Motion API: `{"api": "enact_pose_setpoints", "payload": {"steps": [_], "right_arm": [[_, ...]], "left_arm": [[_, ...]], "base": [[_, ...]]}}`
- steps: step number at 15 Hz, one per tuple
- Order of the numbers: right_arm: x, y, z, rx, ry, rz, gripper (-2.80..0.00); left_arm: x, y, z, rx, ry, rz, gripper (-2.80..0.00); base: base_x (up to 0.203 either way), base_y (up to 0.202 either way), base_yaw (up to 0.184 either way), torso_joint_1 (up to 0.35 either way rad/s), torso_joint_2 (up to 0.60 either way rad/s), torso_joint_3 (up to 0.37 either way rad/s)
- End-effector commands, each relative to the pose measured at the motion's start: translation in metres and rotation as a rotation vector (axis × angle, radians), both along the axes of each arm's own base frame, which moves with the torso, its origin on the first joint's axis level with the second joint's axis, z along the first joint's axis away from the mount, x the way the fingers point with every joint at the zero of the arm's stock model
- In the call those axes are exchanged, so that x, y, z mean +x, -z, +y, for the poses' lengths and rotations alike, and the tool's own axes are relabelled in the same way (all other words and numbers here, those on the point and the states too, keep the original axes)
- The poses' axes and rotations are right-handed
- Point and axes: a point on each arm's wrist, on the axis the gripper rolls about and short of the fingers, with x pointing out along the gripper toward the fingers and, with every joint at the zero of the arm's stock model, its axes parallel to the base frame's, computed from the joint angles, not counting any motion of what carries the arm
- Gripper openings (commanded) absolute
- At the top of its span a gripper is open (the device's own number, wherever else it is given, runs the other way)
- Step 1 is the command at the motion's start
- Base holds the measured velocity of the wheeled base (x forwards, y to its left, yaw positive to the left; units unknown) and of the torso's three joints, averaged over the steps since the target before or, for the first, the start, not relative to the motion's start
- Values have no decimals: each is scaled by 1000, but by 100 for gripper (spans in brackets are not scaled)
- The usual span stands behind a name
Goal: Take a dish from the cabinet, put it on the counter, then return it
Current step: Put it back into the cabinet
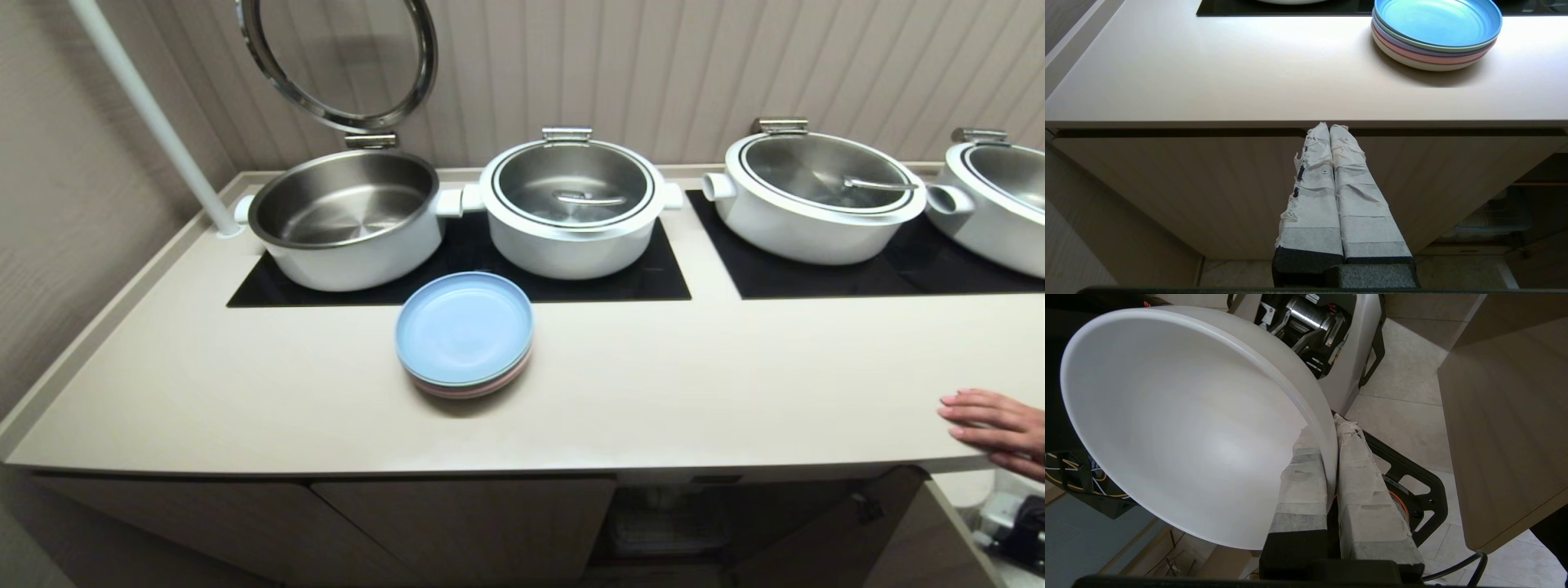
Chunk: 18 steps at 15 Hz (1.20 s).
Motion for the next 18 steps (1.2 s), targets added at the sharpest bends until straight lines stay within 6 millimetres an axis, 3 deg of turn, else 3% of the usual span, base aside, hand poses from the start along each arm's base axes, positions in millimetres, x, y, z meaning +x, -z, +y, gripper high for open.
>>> {"api": "enact_pose_setpoints", "payload": {"steps": [1, 18], "right_arm": [[0, 0, 0, -1, -3, 4, -280], [1, -2, 0, 5, -3, -2, -280]], "left_arm": [[0, 0, 0, -1, 1, 0, -280], [0, 0, 0, -1, 2, 0, -280]], "base": [[0, 0, 0, 0, 0, 0], [0, 0, 0, -33, 75, 38]]}}
